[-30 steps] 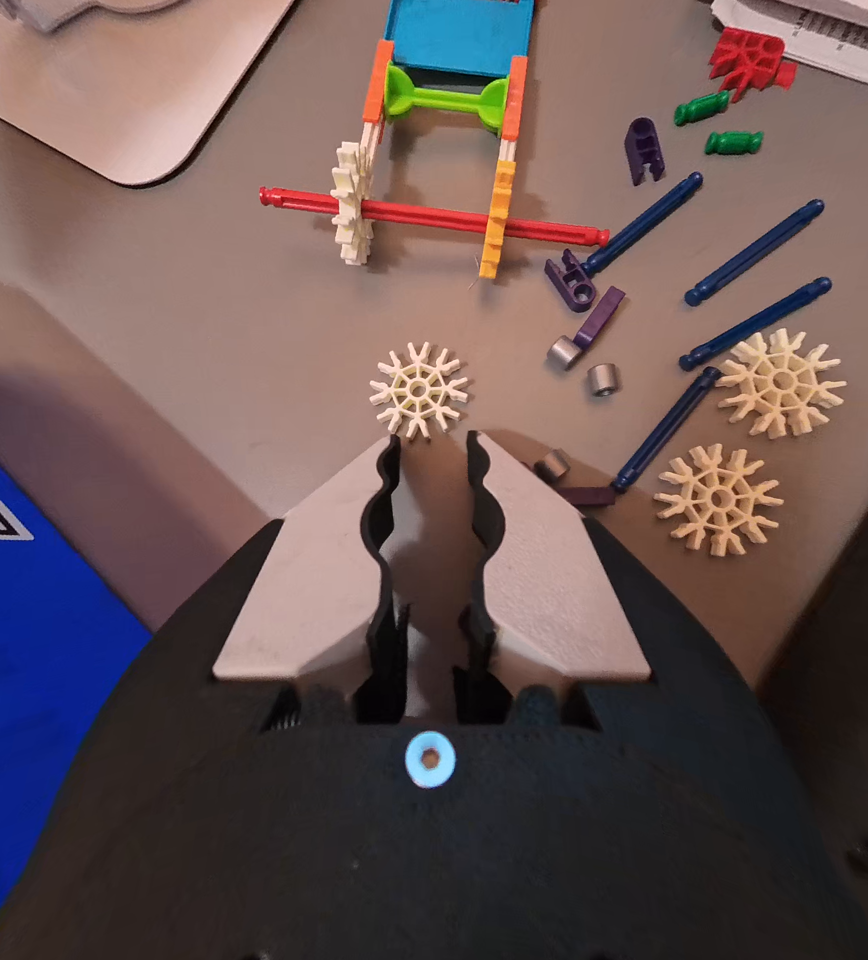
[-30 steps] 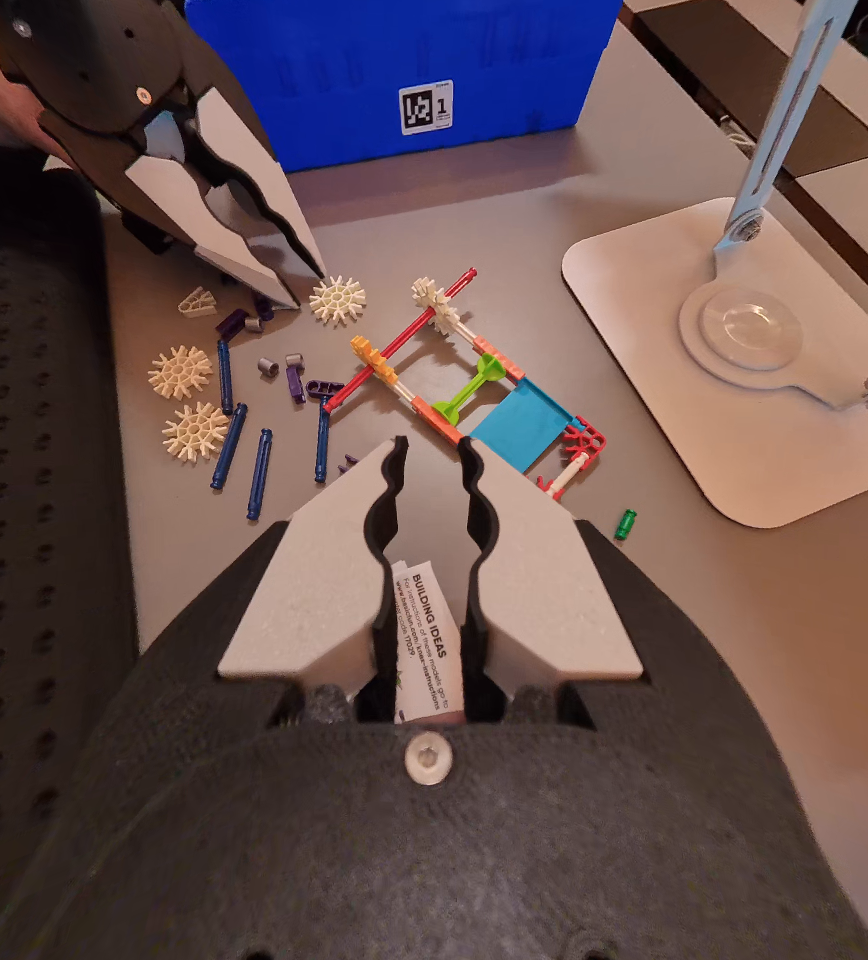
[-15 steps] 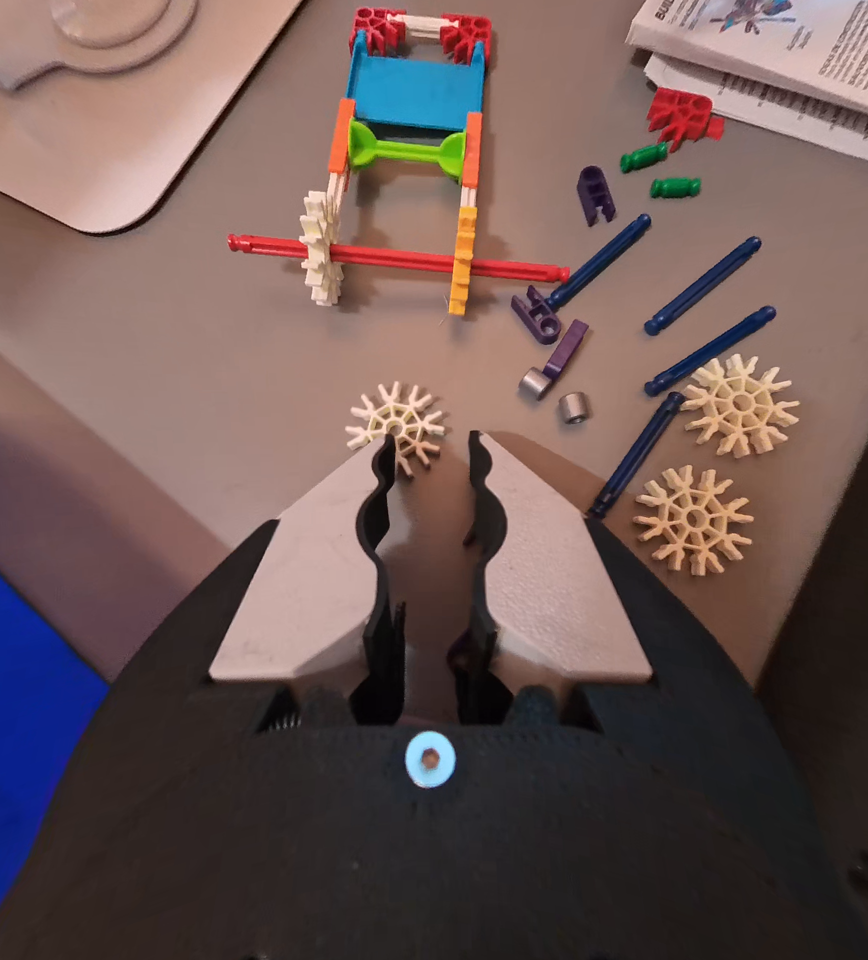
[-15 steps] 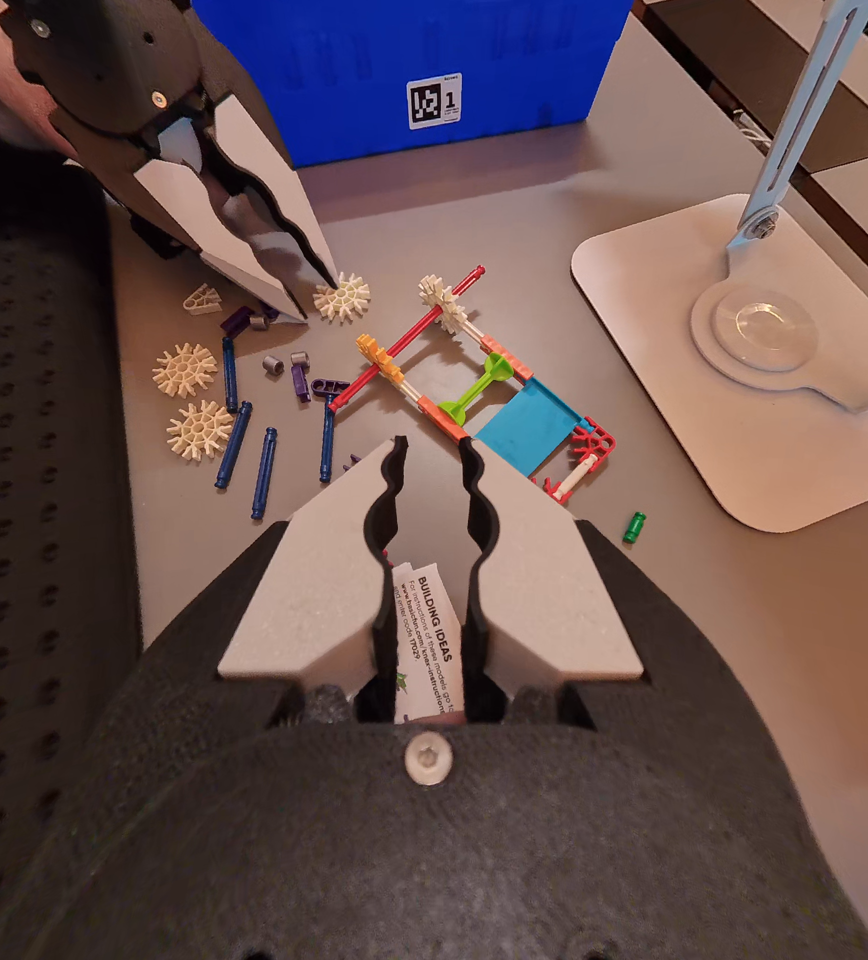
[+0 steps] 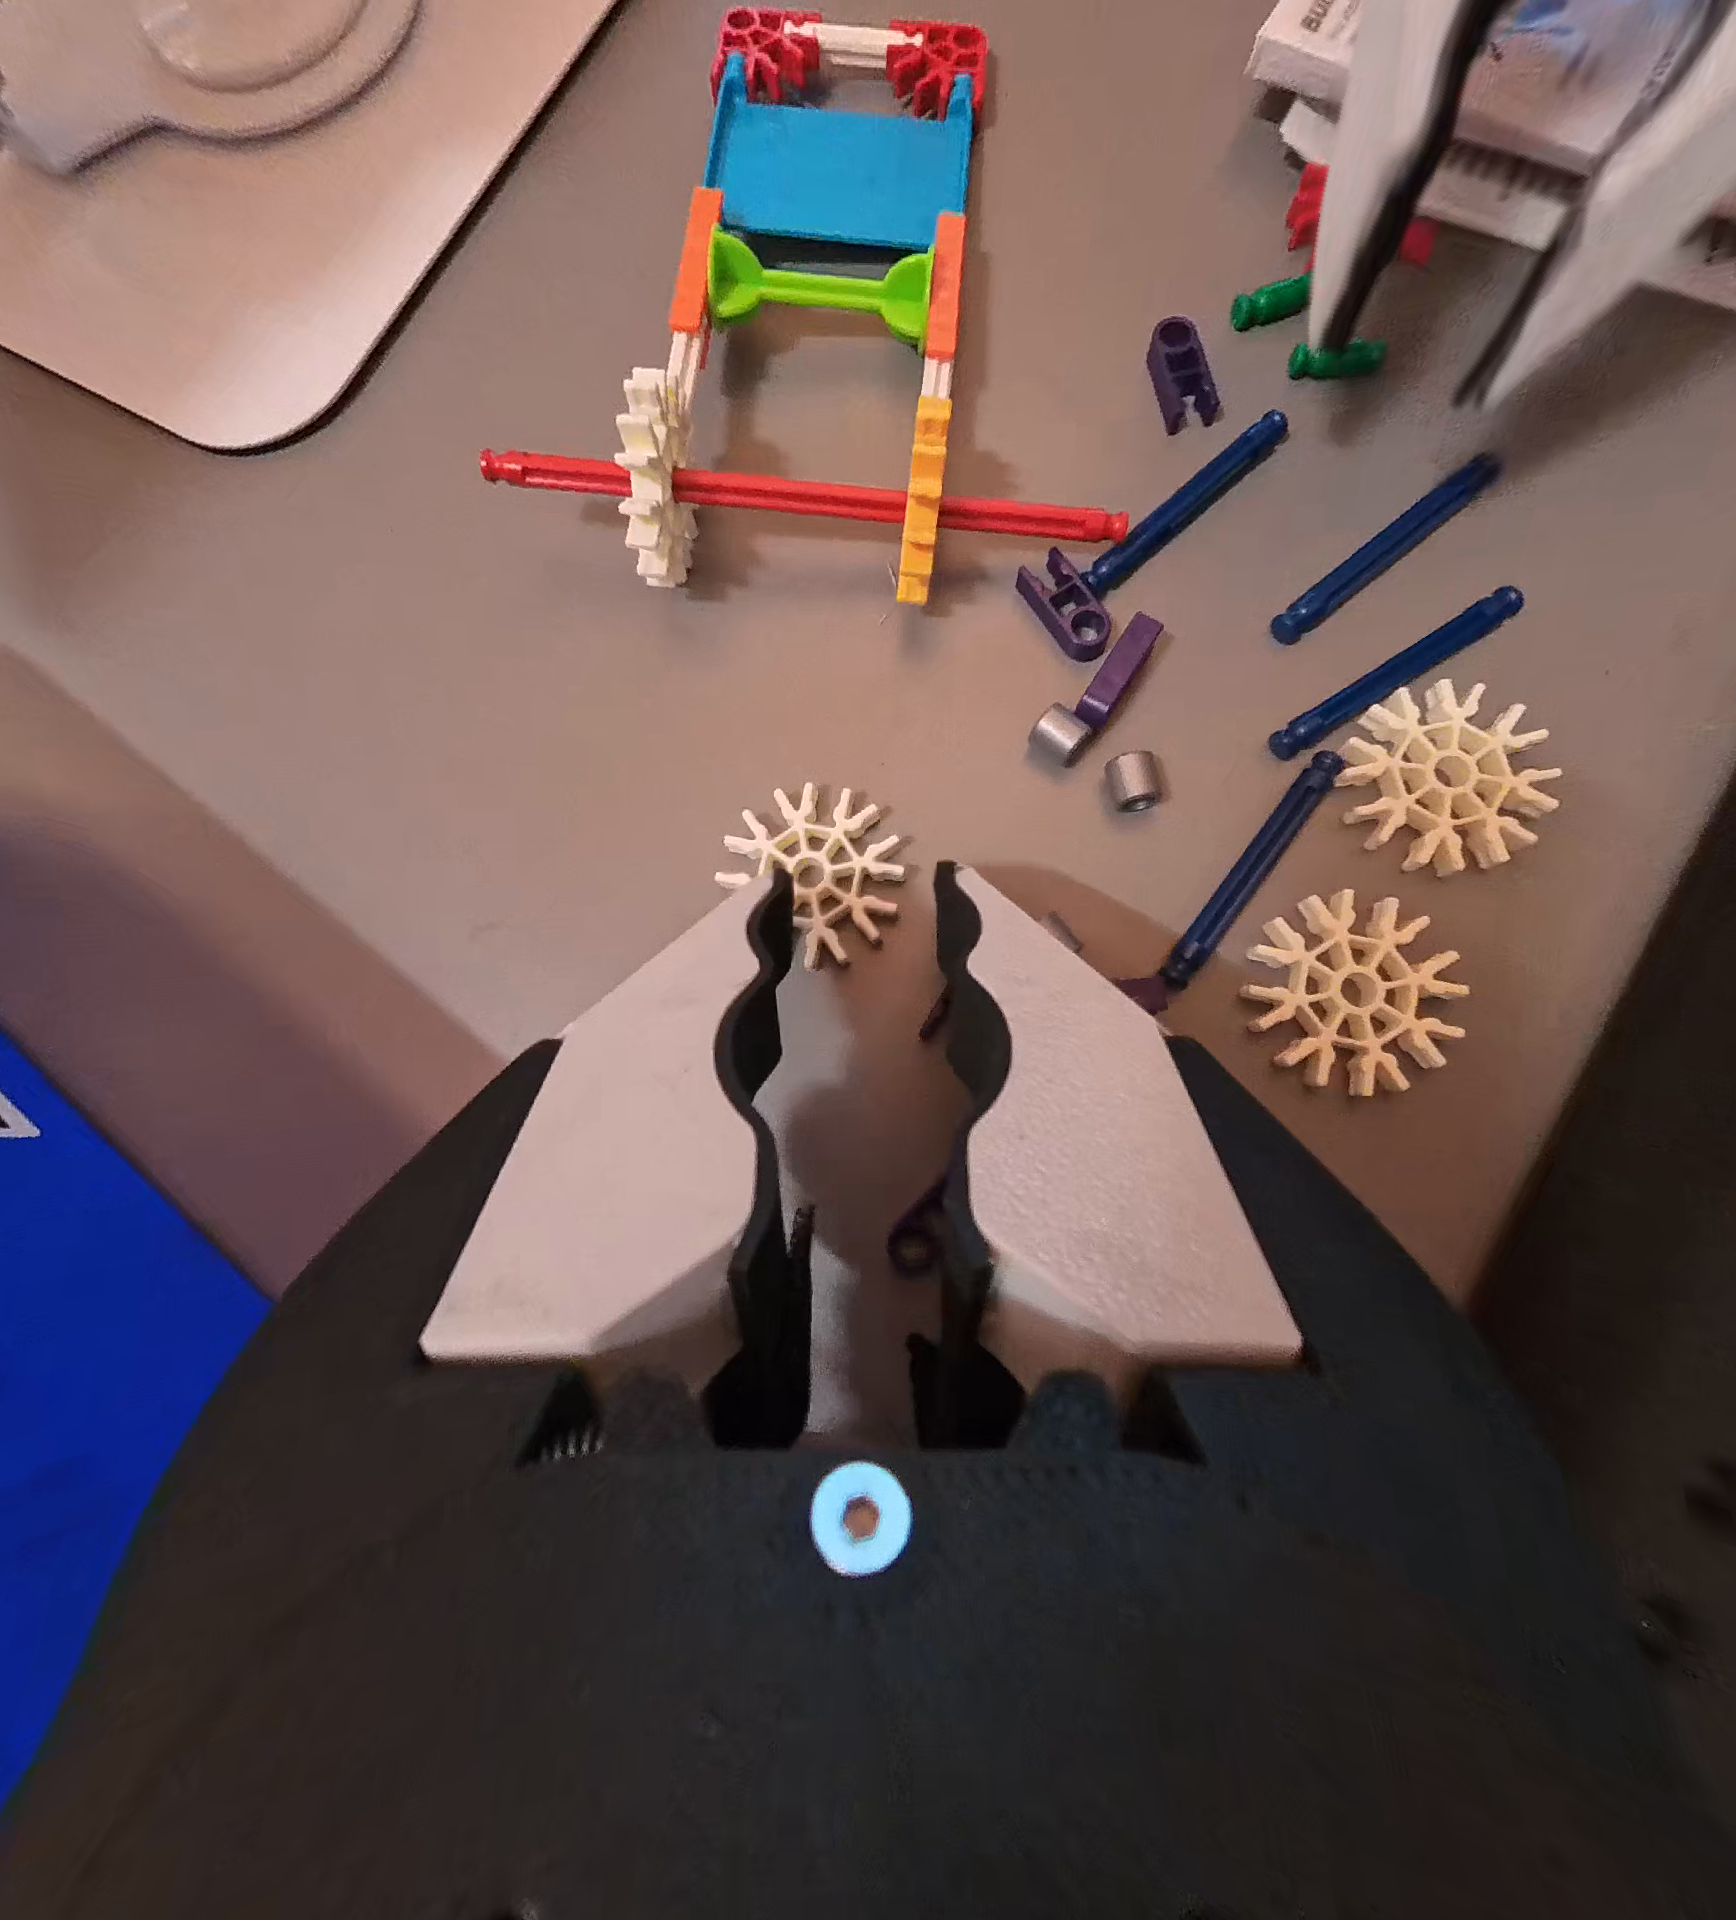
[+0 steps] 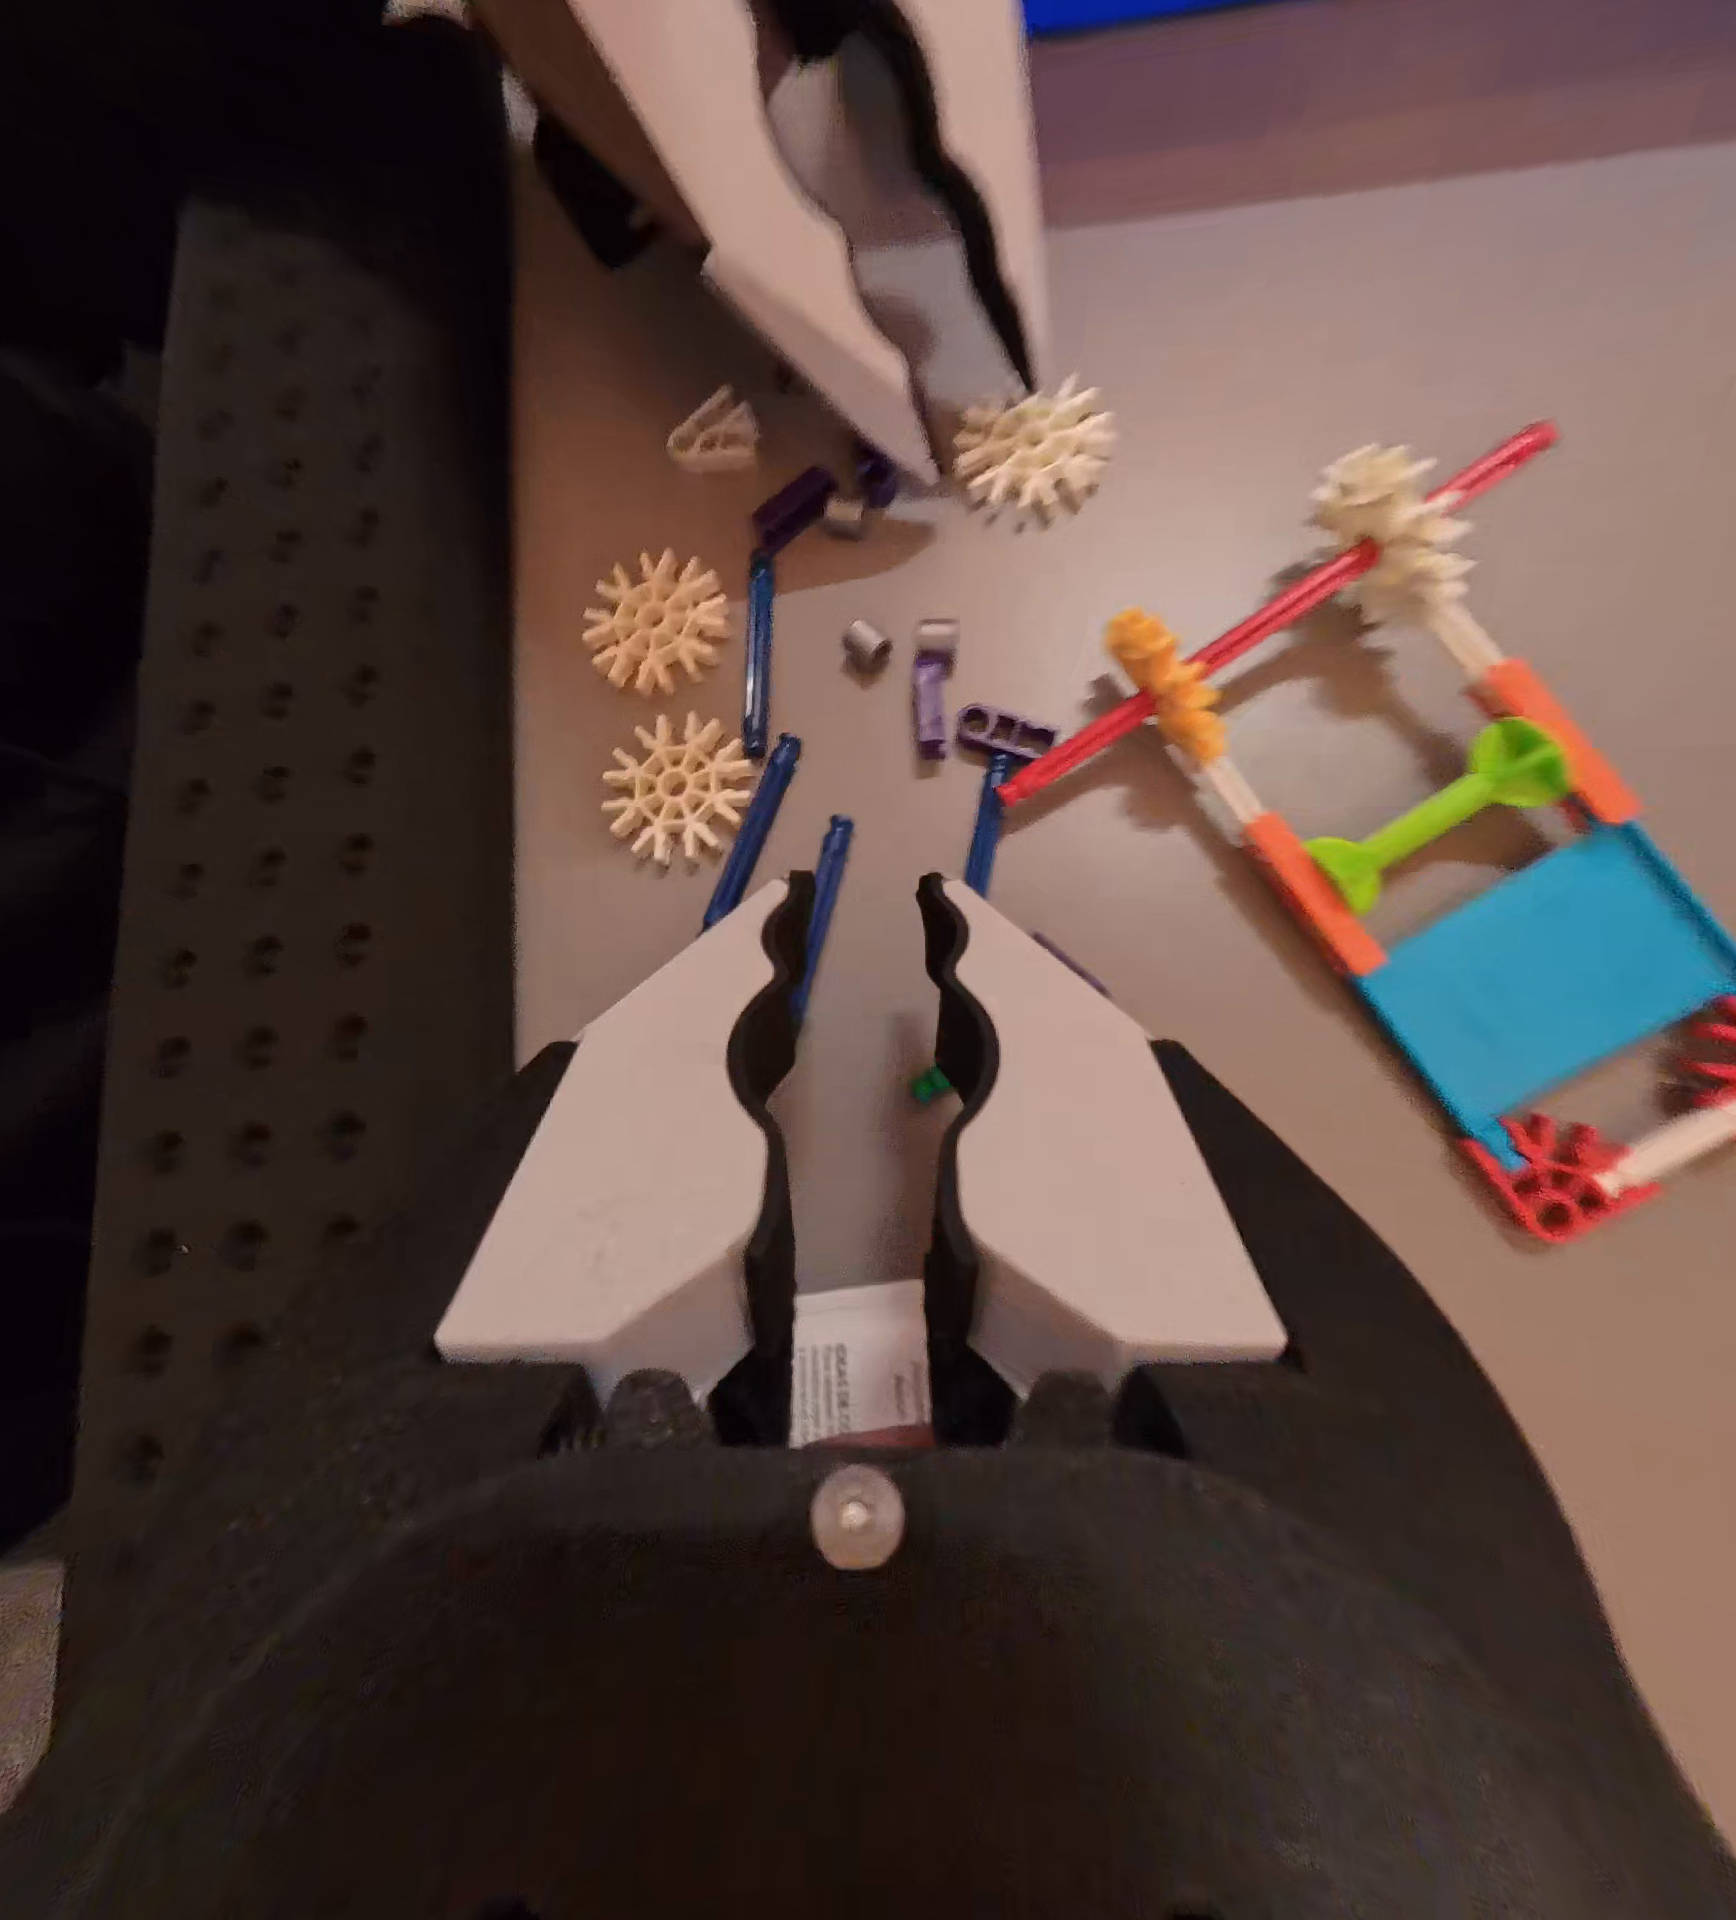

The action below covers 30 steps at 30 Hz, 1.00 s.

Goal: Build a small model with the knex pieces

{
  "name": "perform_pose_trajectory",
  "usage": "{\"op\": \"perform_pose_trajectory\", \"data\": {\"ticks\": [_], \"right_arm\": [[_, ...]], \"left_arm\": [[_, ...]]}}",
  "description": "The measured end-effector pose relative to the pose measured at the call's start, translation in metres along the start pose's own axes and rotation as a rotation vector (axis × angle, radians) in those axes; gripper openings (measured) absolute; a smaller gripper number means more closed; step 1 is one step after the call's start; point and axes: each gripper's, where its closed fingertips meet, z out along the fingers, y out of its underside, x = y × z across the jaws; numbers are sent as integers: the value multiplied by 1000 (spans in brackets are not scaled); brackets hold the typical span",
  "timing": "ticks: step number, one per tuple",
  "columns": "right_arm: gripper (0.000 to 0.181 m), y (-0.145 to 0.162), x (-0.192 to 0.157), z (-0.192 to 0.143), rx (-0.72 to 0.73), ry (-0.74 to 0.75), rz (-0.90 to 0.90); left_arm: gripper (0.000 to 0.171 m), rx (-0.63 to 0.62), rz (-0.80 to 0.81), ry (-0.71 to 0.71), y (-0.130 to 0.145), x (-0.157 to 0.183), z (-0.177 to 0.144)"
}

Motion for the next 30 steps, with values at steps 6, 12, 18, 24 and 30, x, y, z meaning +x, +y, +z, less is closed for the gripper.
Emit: {"op": "perform_pose_trajectory", "data": {"ticks": [6,12,18,24,30], "right_arm": [[20,15,-17,24,-116,-37,-19],[15,17,-15,29,-137,-23,-3],[2,15,-9,32,-130,-3,0],[2,11,-5,32,-131,13,-5],[2,-23,6,28,-36,50,-3]], "left_arm": [[31,-10,6,-22,0,0,4],[33,-27,22,-29,5,1,6],[33,-31,33,-34,7,1,5],[31,-31,16,-33,10,0,2],[33,-12,-1,-50,15,-4,-3]]}}
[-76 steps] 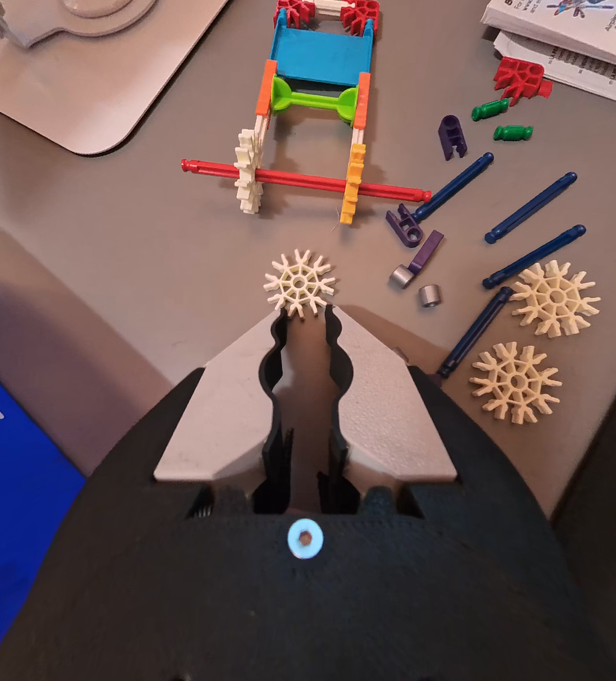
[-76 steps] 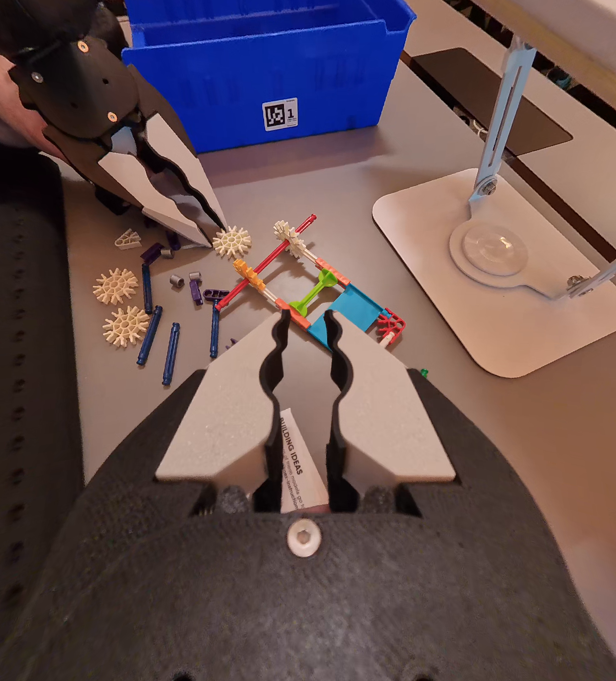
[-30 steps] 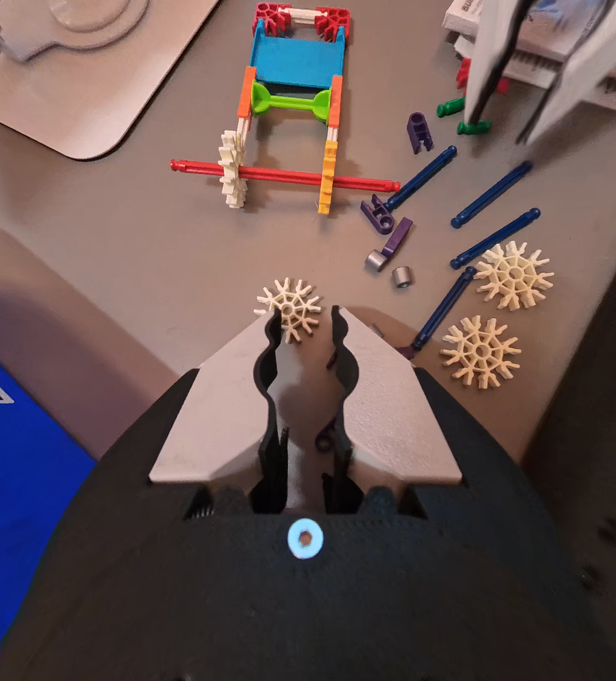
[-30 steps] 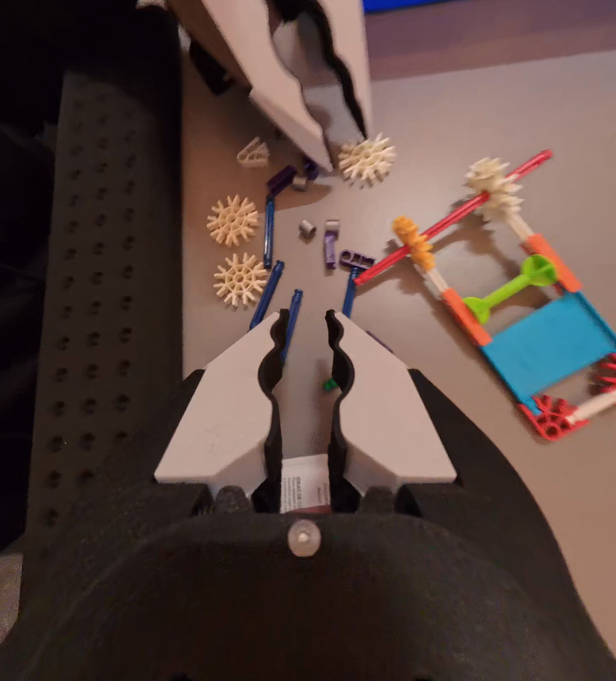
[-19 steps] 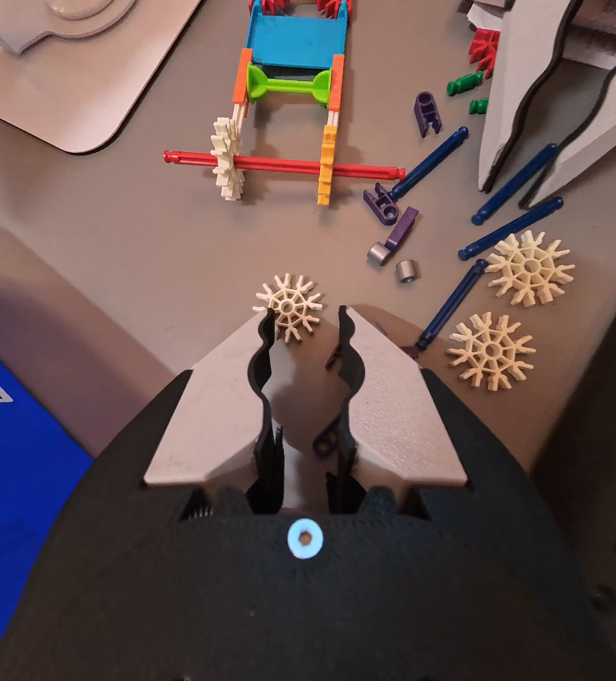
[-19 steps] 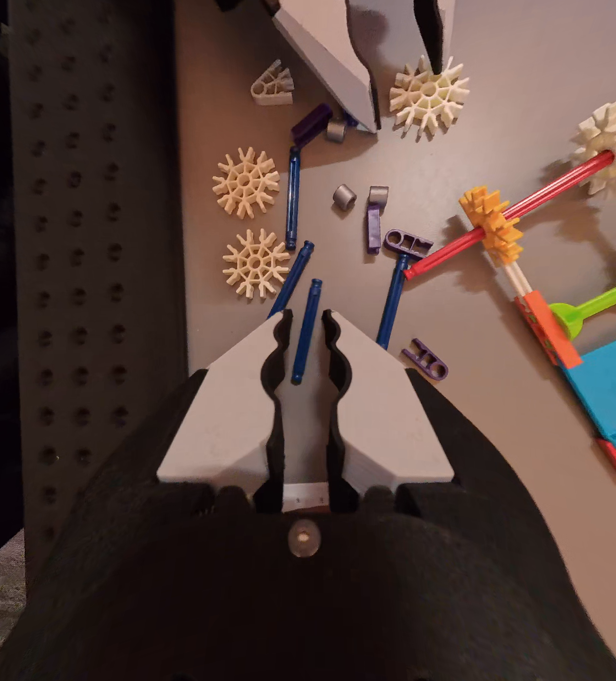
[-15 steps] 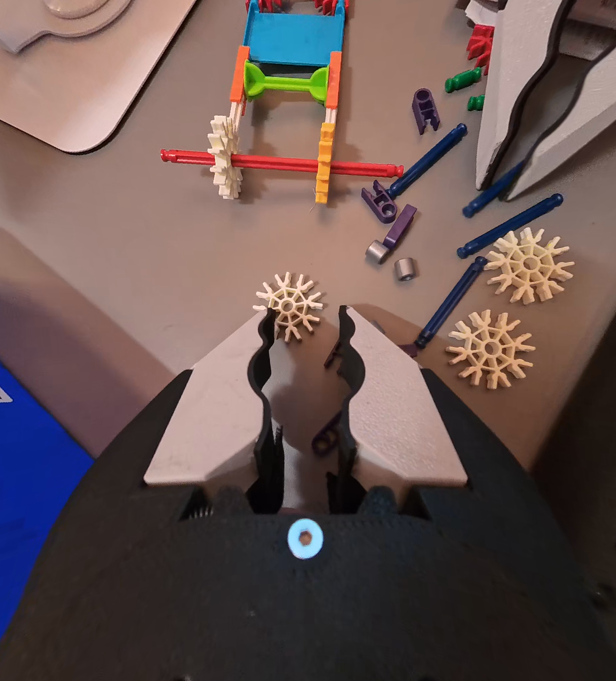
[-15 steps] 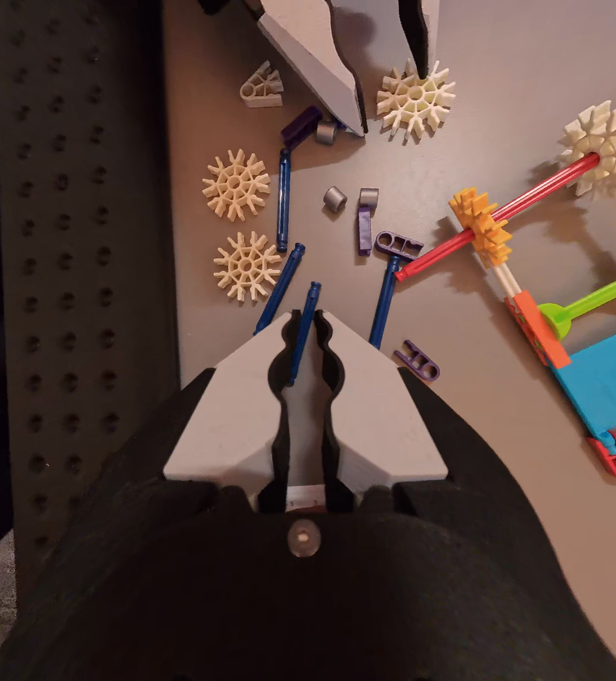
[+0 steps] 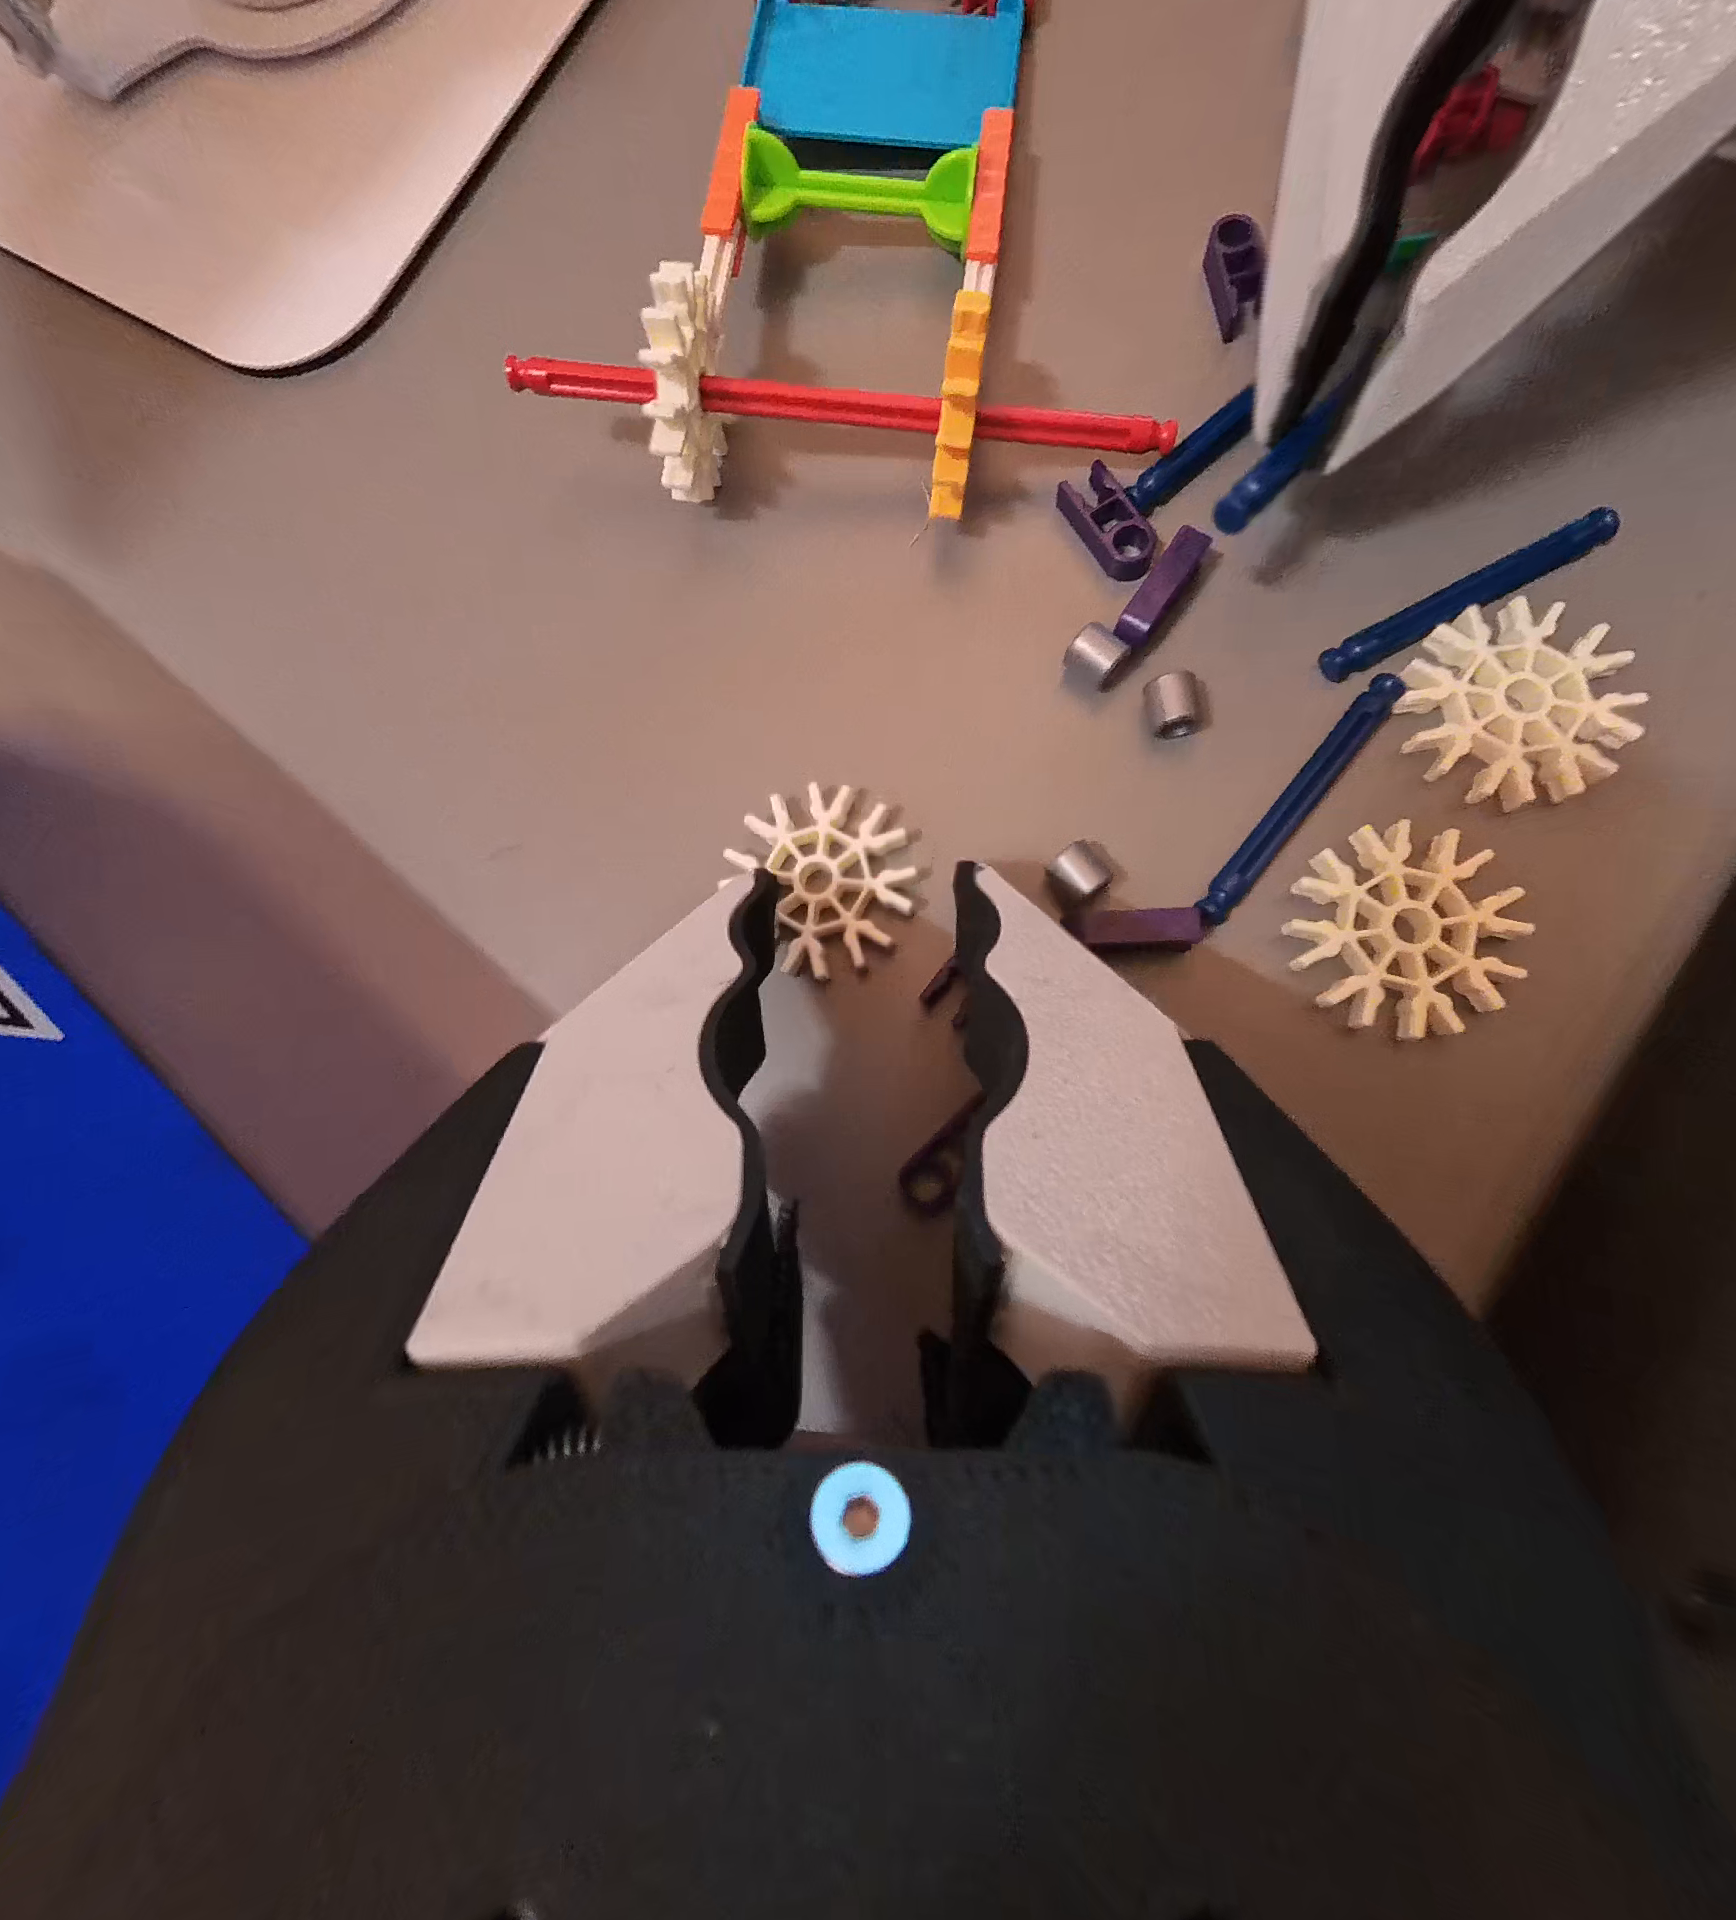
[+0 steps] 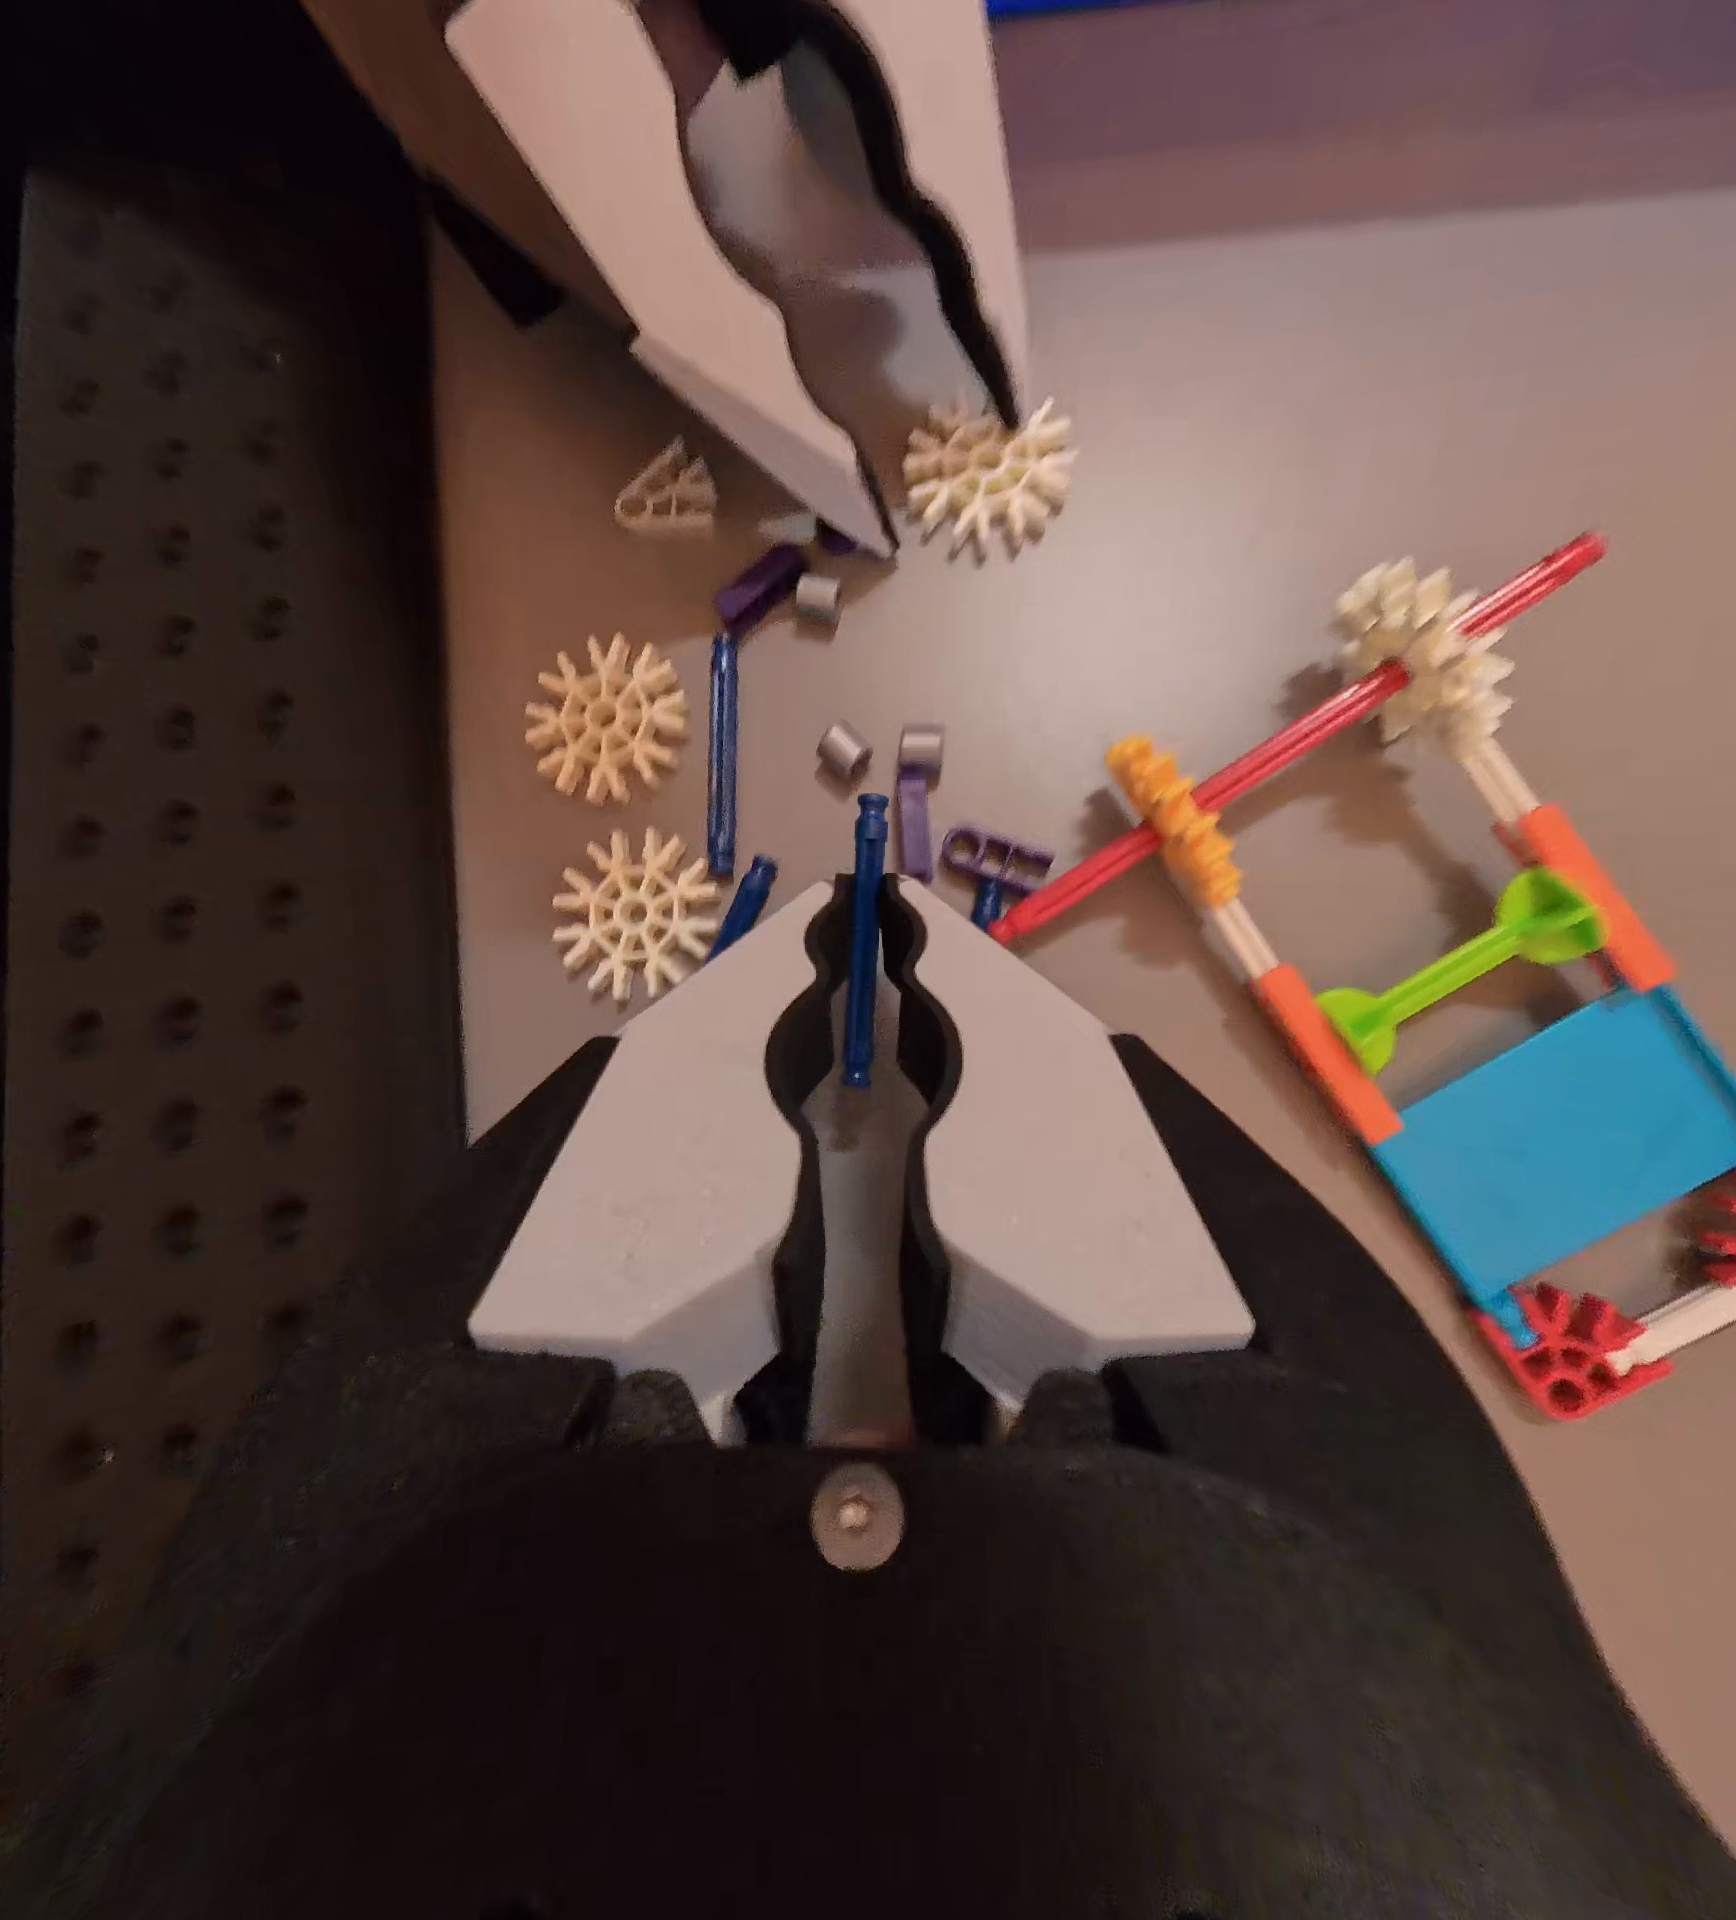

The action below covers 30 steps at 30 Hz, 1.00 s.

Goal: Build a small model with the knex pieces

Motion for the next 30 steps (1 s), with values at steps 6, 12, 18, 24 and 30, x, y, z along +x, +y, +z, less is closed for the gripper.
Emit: {"op": "perform_pose_trajectory", "data": {"ticks": [6,12,18,24,30], "right_arm": [[2,-36,4,8,45,11,-20],[3,-55,10,29,20,-1,-22],[3,-56,15,46,-36,-20,-18],[3,-44,13,56,-101,-21,-18],[3,-40,11,61,-115,-24,15]], "left_arm": [[30,20,-36,4,4,-3,-4],[32,39,-34,23,3,0,-8],[33,64,-17,18,1,0,-17],[29,36,-3,25,6,2,-11],[28,36,-6,30,5,4,-11]]}}
